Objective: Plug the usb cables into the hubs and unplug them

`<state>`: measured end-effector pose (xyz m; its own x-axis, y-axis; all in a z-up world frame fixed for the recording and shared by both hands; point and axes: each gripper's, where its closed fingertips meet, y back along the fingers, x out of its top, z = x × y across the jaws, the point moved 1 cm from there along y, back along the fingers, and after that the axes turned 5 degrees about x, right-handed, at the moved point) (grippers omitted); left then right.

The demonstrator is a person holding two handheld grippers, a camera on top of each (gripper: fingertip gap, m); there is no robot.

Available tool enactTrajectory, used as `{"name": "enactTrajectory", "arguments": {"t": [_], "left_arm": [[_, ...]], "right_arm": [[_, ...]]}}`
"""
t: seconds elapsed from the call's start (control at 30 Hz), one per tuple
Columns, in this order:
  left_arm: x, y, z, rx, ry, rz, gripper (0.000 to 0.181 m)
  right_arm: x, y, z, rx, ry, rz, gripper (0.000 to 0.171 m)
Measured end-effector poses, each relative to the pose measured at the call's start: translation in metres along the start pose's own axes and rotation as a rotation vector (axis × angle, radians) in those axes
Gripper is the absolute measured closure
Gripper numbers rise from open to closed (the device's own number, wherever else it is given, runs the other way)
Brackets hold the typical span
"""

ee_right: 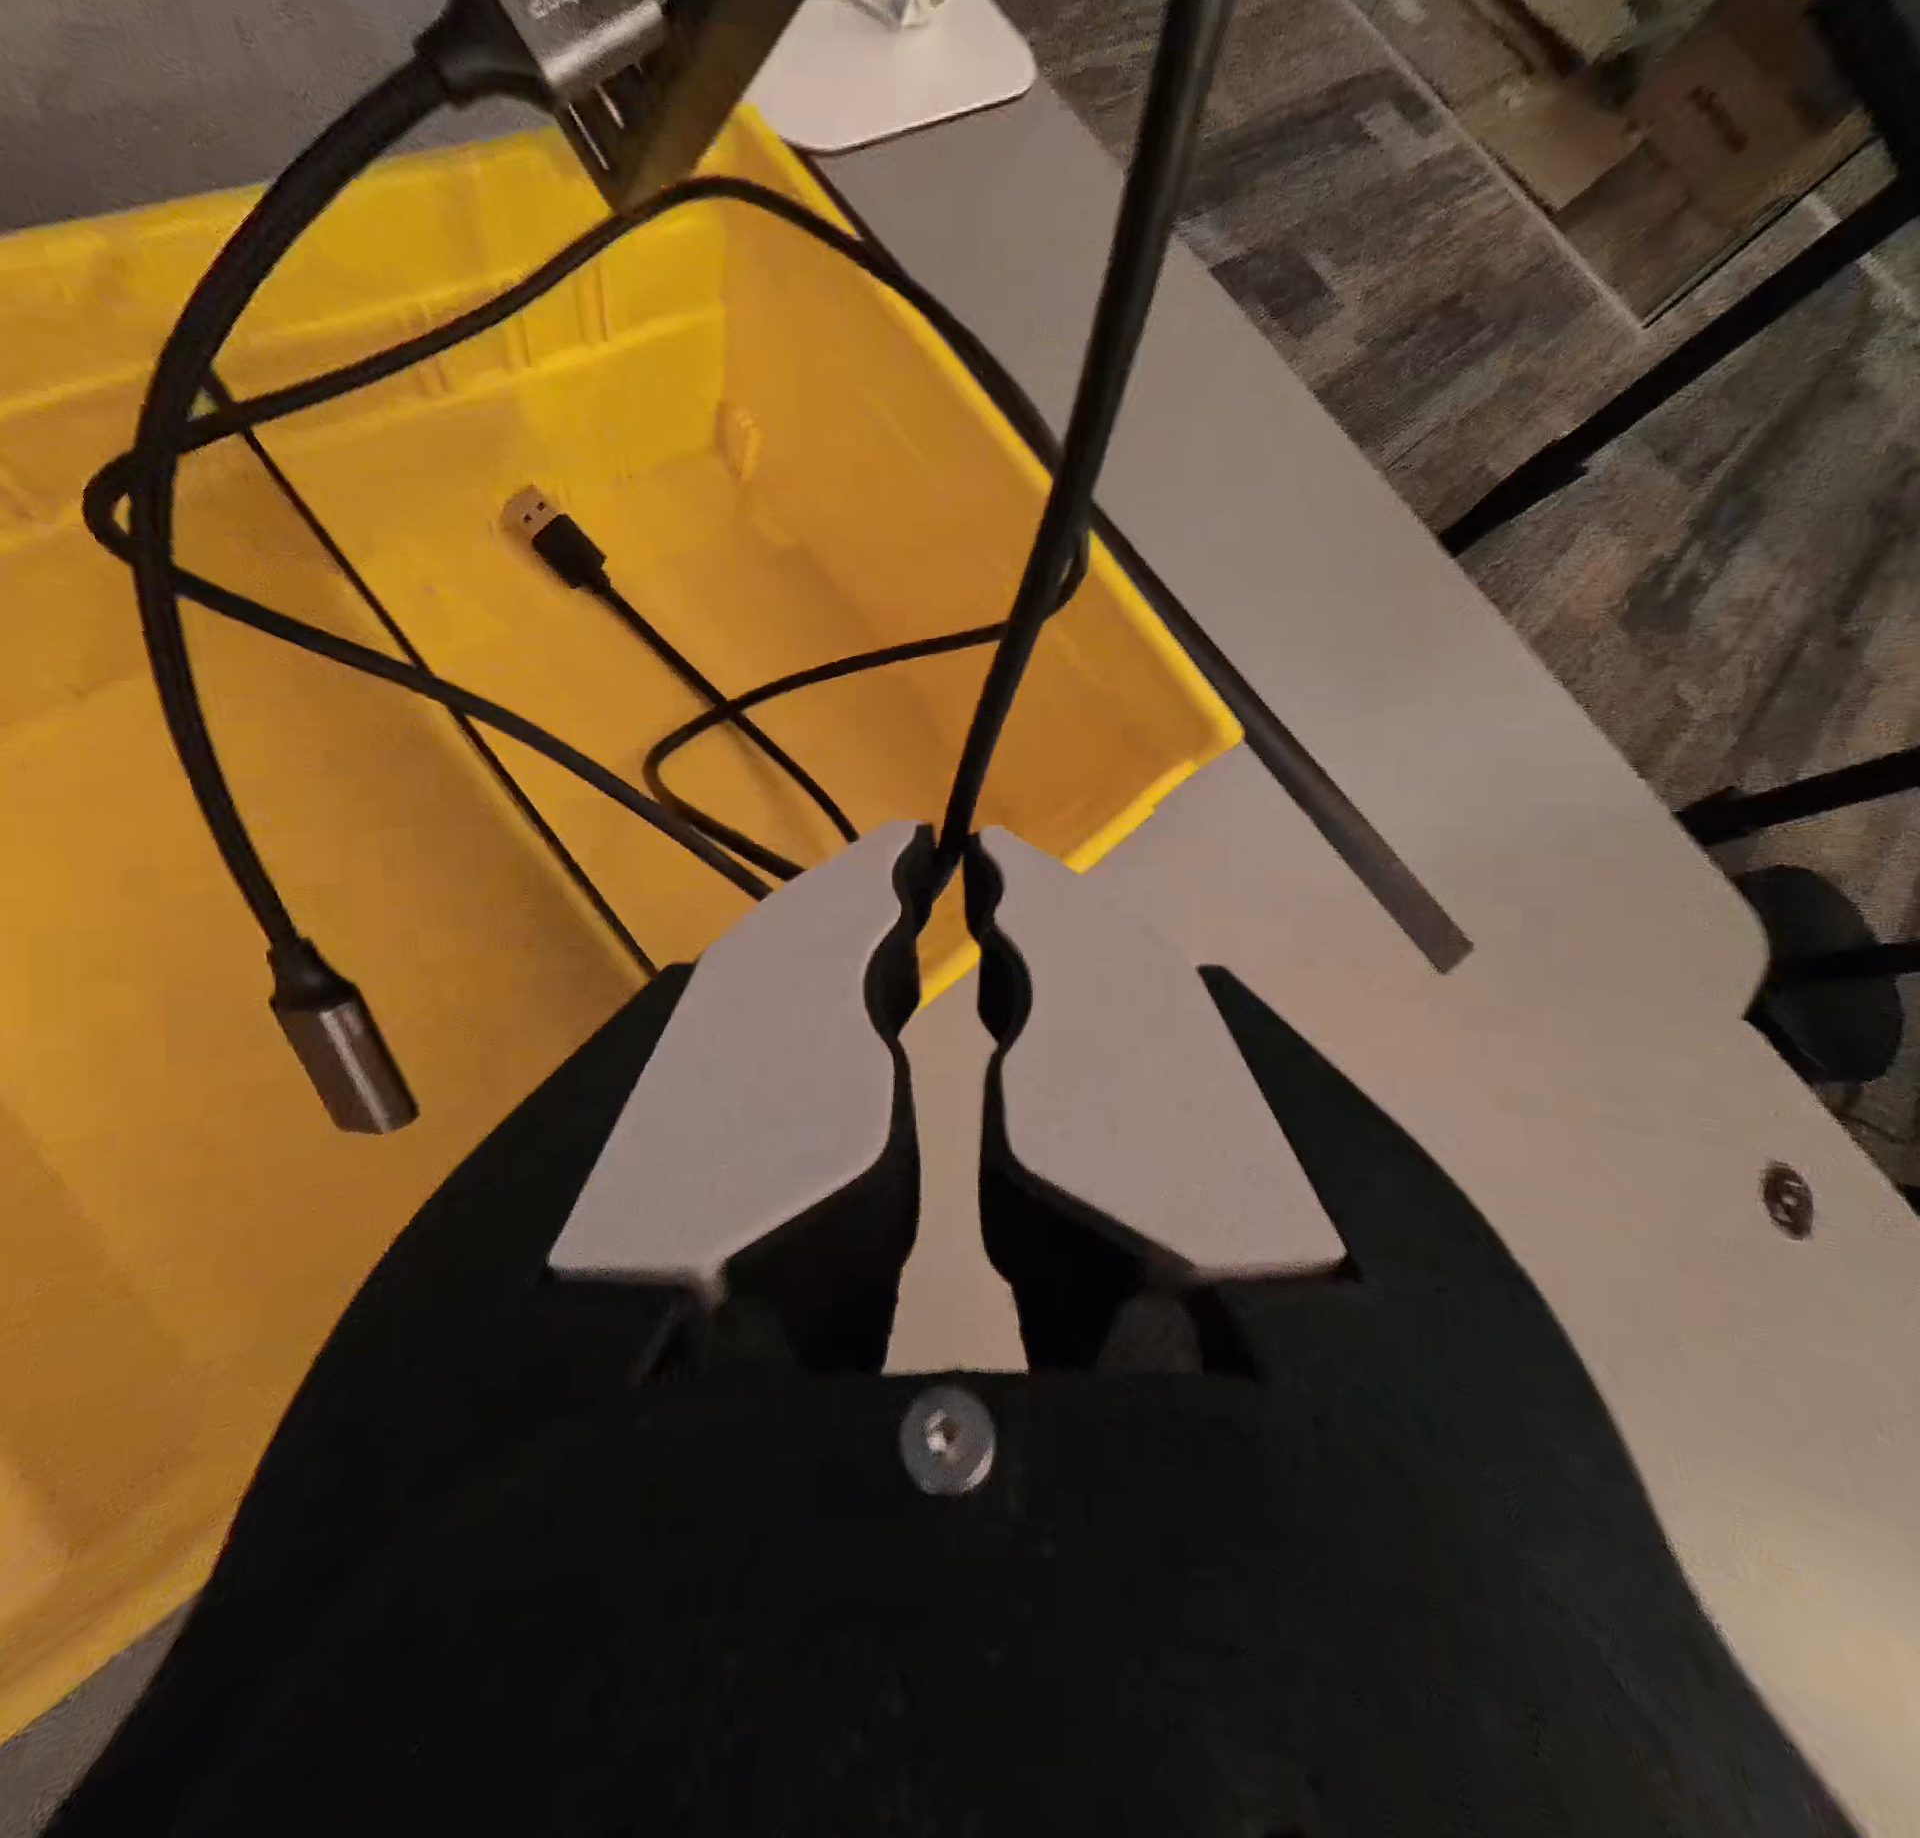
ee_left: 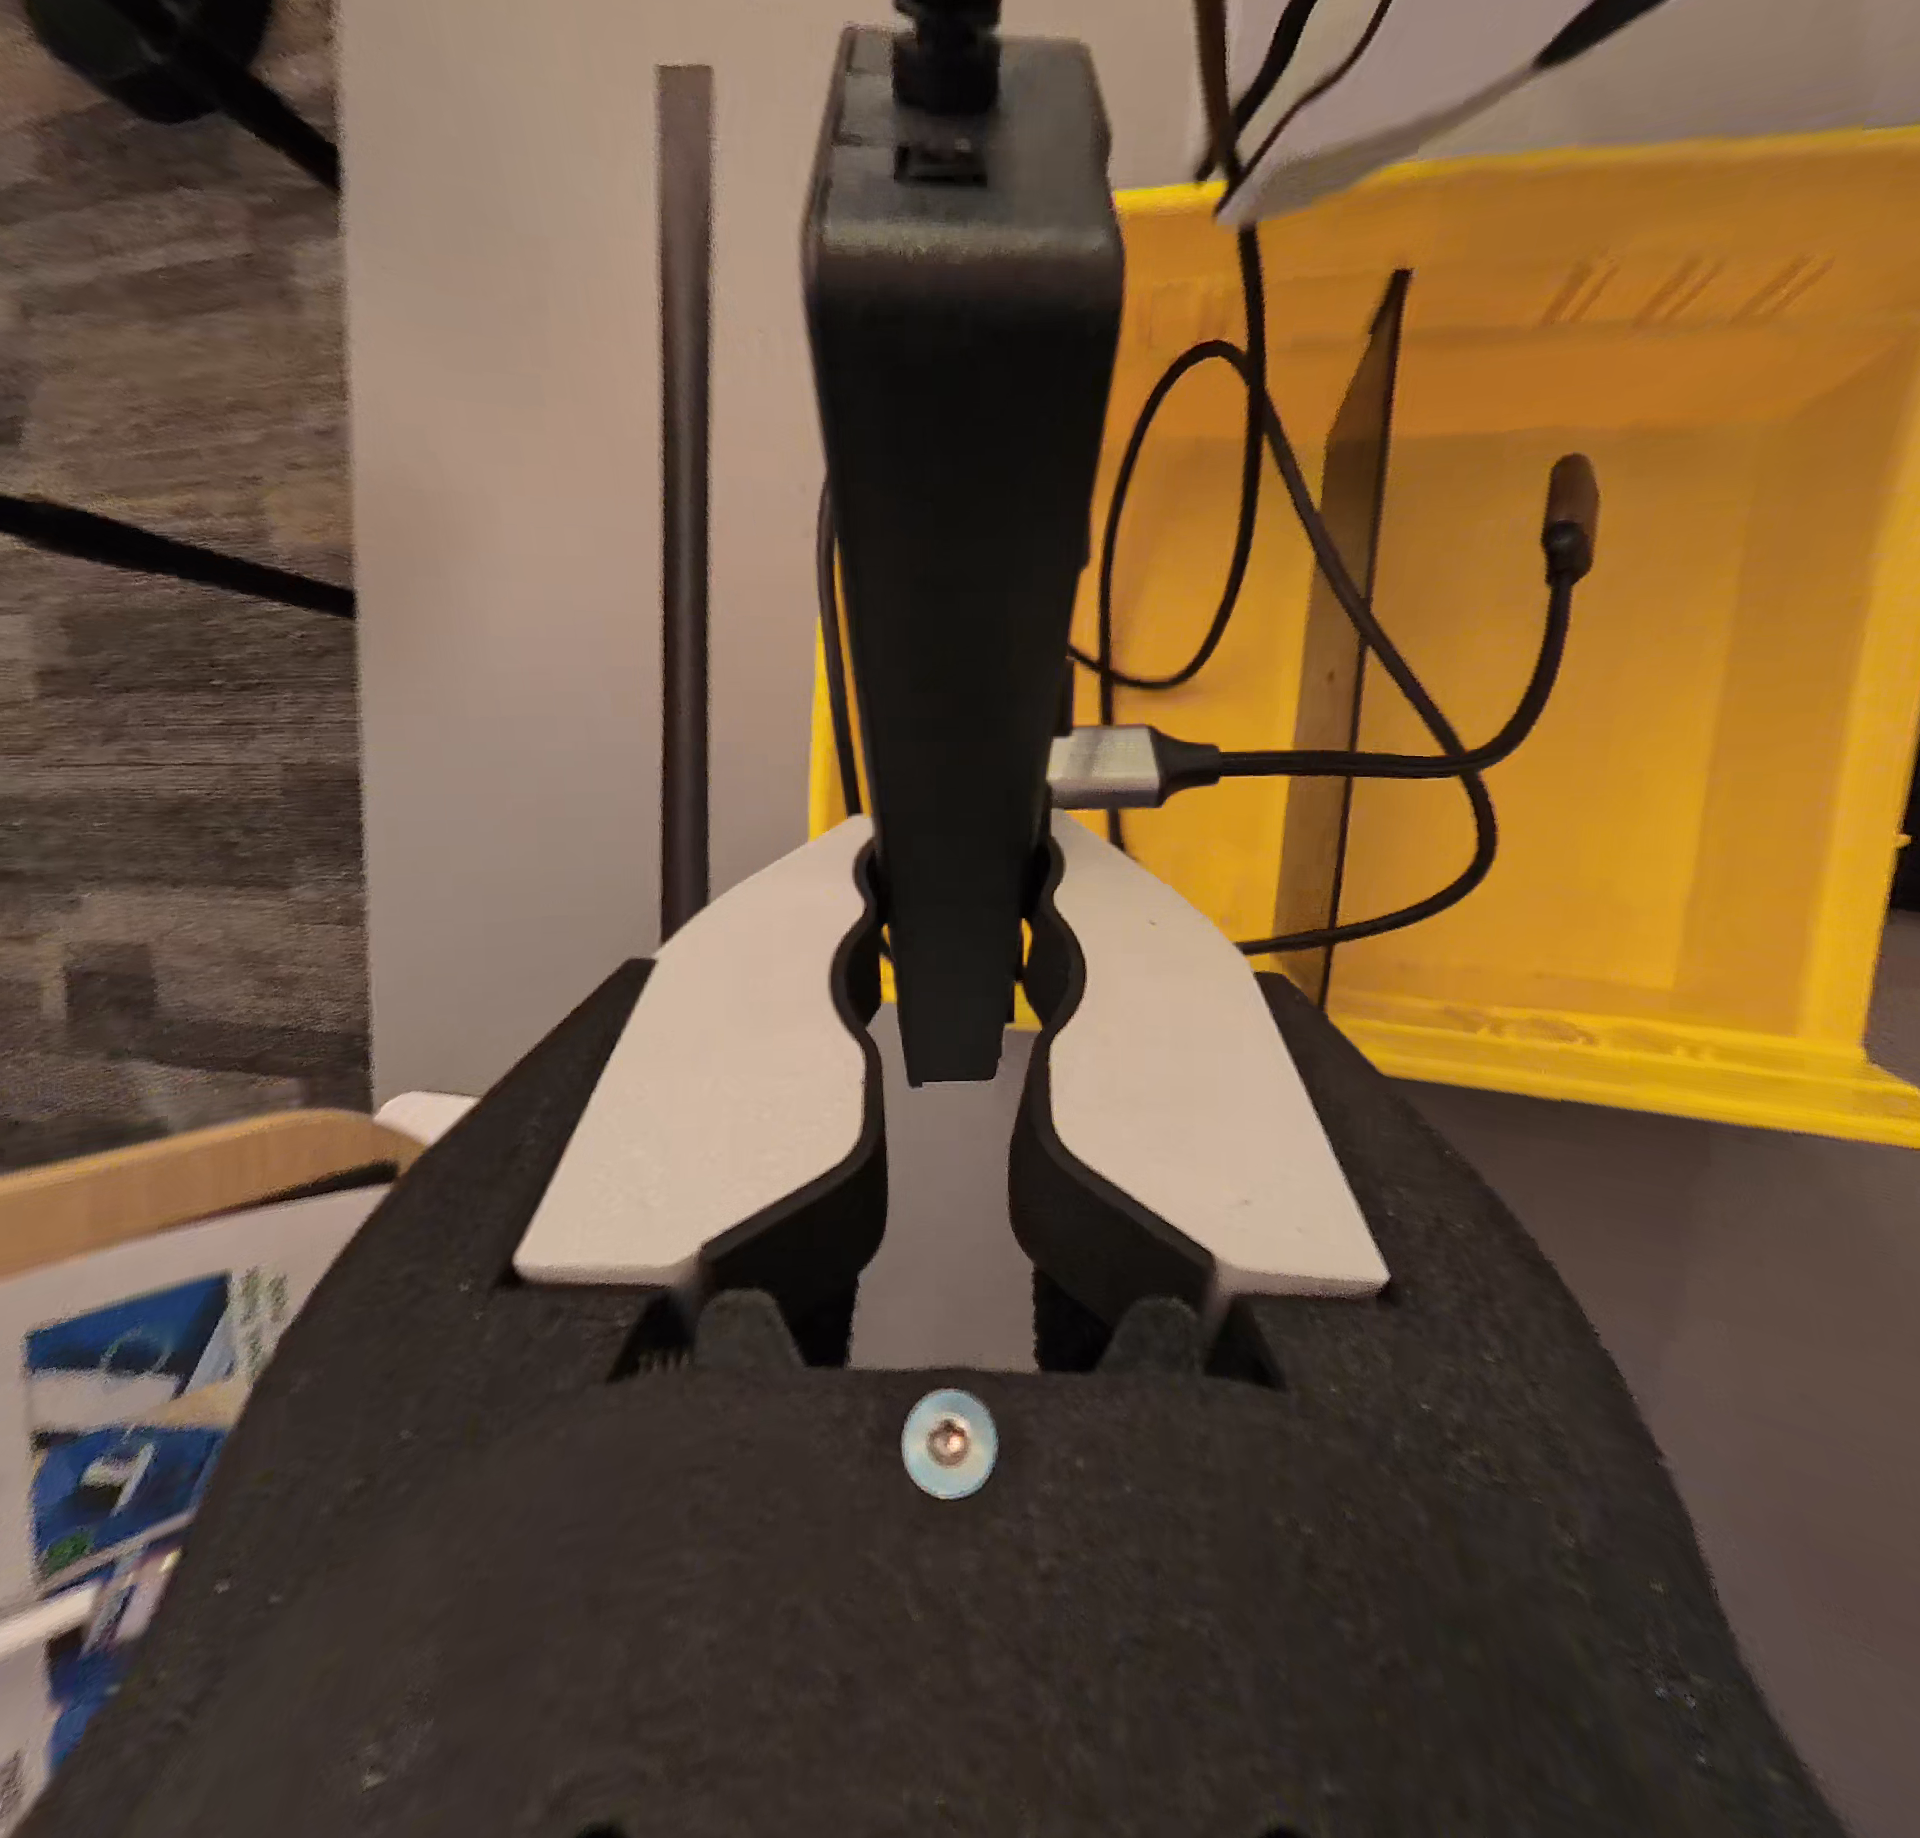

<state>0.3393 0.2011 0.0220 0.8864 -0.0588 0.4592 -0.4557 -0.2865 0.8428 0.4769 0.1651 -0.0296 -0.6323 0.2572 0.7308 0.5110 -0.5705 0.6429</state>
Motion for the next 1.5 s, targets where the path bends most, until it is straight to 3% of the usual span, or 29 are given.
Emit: {"name": "enactTrajectory", "arguments": {"t": [0.17, 0.4, 0.6, 0.73, 0.83, 0.93, 1.03, 1.17, 1.27, 1.5], "left_arm": [[0.007, -0.025, 0.009, -0.123, 0.043, -0.062, 0.158], [-0.017, -0.064, 0.014, -0.154, 0.043, -0.196, 0.158], [-0.021, -0.078, 0.019, -0.156, 0.062, -0.173, 0.158], [-0.029, -0.087, 0.021, -0.162, 0.097, -0.160, 0.157], [-0.032, -0.095, 0.022, -0.168, 0.132, -0.149, 0.155], [-0.031, -0.096, 0.021, -0.153, 0.115, -0.135, 0.155], [-0.031, -0.096, 0.021, -0.139, 0.107, -0.130, 0.154], [-0.031, -0.096, 0.021, -0.136, 0.110, -0.122, 0.154], [-0.031, -0.096, 0.021, -0.132, 0.101, -0.117, 0.154], [-0.031, -0.096, 0.021, -0.143, 0.102, -0.124, 0.154]], "right_arm": [[-0.019, -0.013, -0.003, 0.117, -0.089, -0.009, 0.164], [-0.025, -0.005, -0.007, 0.203, -0.072, 0.032, 0.161], [0.003, 0.028, 0.001, 0.137, -0.066, 0.166, 0.147], [0.028, 0.050, -0.043, 0.209, 0.036, 0.232, 0.148], [0.024, 0.041, -0.093, 0.279, 0.152, 0.131, 0.147], [0.015, 0.021, -0.117, 0.204, 0.227, 0.078, 0.148], [0.000, 0.005, -0.113, 0.068, 0.263, -0.057, 0.147], [-0.004, -0.007, -0.132, 0.138, 0.172, -0.103, 0.147], [-0.015, -0.012, -0.118, 0.014, 0.156, -0.209, 0.149], [-0.033, -0.020, -0.124, 0.117, 0.172, -0.376, 0.165]]}}
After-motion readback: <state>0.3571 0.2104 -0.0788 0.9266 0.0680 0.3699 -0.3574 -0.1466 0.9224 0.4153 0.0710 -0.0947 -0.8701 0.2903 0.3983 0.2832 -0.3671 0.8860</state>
